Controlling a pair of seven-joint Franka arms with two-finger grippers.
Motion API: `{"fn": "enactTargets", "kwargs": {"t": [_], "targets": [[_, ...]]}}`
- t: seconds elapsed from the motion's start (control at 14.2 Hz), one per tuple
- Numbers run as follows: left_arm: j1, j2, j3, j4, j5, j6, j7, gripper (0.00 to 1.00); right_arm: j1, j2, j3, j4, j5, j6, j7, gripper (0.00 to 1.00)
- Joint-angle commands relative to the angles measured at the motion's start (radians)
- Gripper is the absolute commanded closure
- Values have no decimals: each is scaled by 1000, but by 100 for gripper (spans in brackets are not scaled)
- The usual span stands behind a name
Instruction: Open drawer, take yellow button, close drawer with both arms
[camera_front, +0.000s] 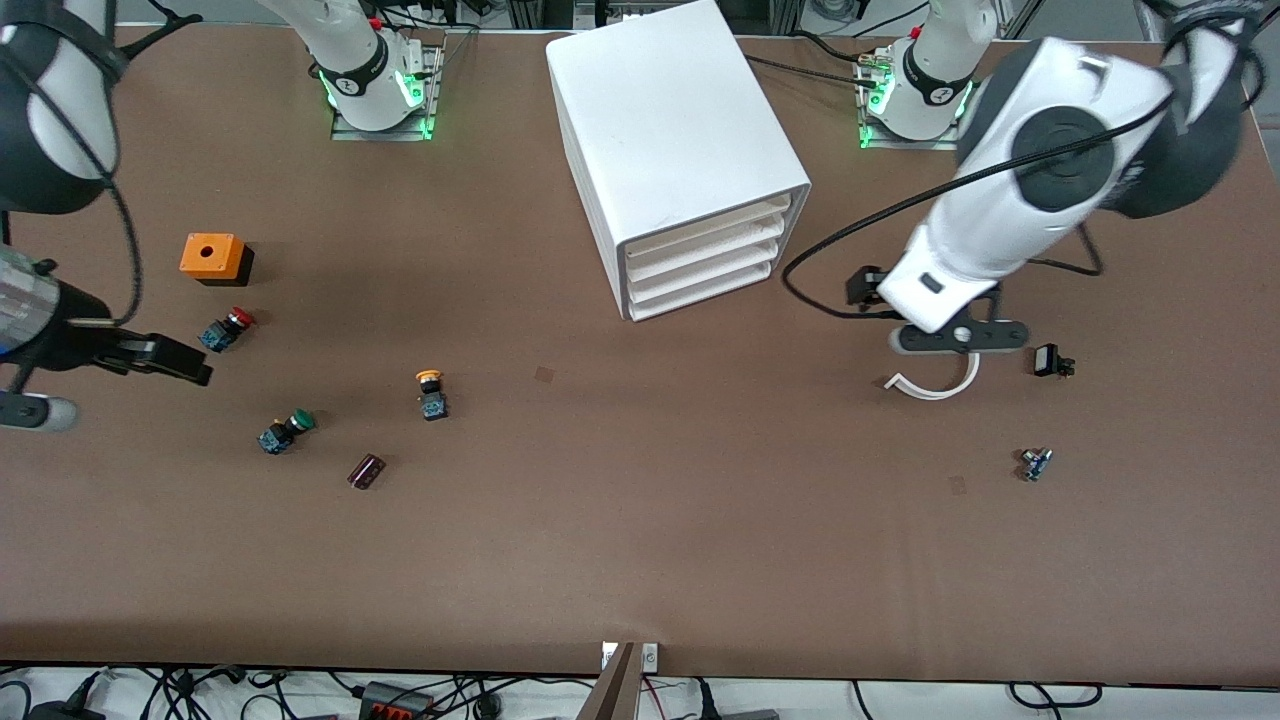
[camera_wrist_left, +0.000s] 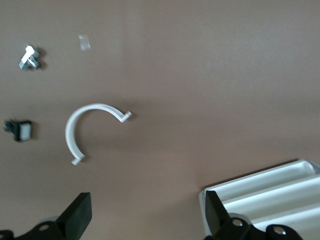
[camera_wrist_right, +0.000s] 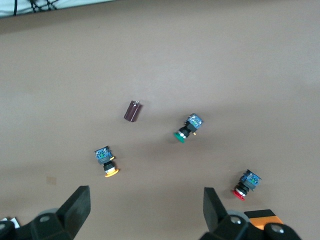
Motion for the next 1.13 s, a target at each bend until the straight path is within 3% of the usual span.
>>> {"fn": "enactTargets", "kwargs": {"t": [0.0,0.14,0.35,0.49,0.56,0.85,1.06], "targets": [[97,3,-15,103,12,-73,238,0,-103,-58,72,-15,12,-15,-9,0],[139,-26,6,103,-25,-73,359,0,-193,-85,153,-27,-26,-15,-50,0],[20,-117,248,59,-155,-75,474,0,-273,-114,217,-42,-67,-15,-113,0],[-107,-175,415,0,-154,-69,499,0,-281,-127,219,-50,-77,-15,-151,0],[-138,-207,460,-33,-154,-55,498,0,-276,-131,219,-56,-95,-17,-151,0],[-156,-334,476,-246,-153,146,513,0,-267,-166,219,-113,-121,-52,-136,0],[-182,-339,479,-247,-147,152,505,0,-264,-251,219,-251,-129,20,-136,0]]}}
